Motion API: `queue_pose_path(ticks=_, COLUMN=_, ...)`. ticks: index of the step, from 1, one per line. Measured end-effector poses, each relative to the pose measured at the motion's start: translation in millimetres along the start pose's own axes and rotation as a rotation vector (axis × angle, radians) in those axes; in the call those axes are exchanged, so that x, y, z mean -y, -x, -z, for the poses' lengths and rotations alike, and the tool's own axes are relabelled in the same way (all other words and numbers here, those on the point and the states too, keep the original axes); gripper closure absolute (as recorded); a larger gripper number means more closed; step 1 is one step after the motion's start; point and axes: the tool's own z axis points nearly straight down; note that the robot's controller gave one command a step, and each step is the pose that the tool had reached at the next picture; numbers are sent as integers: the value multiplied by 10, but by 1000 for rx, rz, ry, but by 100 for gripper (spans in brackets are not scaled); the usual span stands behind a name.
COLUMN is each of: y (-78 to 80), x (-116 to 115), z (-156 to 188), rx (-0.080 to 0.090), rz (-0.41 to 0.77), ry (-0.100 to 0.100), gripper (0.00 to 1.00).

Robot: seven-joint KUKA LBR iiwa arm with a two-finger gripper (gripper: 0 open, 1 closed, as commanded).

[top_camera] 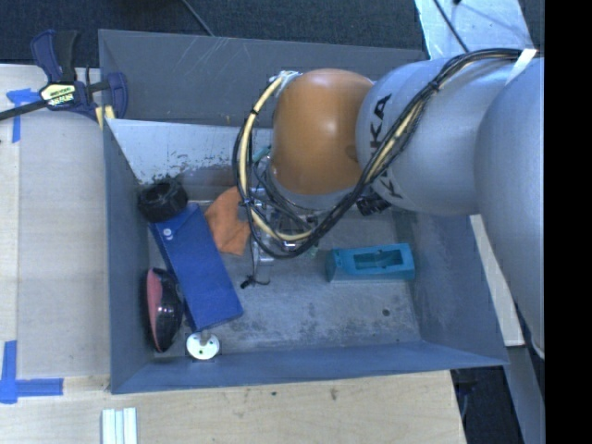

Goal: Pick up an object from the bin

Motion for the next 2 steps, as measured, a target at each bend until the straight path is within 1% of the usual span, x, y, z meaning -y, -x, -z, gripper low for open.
queue_pose_path(ticks=1, y=18, x=6, z=50, rx=8, rz=-3, ry=1, gripper=0)
queue_pose_path(ticks=2, y=119, x=-36, z=-107, rx=12, rz=-68, ry=2, gripper=0)
